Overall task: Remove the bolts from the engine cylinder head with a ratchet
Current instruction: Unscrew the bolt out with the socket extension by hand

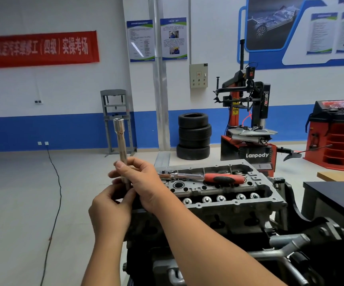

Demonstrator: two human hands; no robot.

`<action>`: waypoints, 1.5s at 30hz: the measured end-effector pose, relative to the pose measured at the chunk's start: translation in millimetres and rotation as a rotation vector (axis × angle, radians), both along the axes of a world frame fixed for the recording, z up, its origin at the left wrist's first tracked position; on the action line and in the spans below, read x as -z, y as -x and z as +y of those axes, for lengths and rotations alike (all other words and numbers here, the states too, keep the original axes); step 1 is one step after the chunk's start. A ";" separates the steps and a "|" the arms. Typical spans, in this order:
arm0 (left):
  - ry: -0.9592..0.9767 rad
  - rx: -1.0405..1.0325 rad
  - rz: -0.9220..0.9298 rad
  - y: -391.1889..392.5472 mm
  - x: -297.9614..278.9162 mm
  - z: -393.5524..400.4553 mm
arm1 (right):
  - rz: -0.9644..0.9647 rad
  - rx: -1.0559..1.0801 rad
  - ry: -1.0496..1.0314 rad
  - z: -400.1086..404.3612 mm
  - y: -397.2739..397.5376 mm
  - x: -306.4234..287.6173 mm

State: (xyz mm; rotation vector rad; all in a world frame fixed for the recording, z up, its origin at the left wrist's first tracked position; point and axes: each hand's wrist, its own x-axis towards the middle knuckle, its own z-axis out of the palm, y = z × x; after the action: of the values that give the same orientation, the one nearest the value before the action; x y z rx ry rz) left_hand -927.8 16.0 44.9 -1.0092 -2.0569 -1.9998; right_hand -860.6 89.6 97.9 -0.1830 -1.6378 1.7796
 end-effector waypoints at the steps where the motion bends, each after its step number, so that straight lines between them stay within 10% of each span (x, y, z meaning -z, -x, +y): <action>1: -0.007 -0.019 -0.008 -2.1 -0.7 -0.5 | 0.003 0.004 -0.007 0.3 -0.2 0.5; 45: -0.050 0.100 -0.053 2.9 4.3 2.6 | -0.042 0.023 -0.086 -0.1 2.1 2.3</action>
State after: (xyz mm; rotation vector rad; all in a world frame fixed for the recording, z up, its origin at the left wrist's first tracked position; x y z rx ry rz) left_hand -930.7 18.6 40.6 -1.0818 -2.0083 -2.1377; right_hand -862.7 89.6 95.6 -0.2001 -1.7316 1.6948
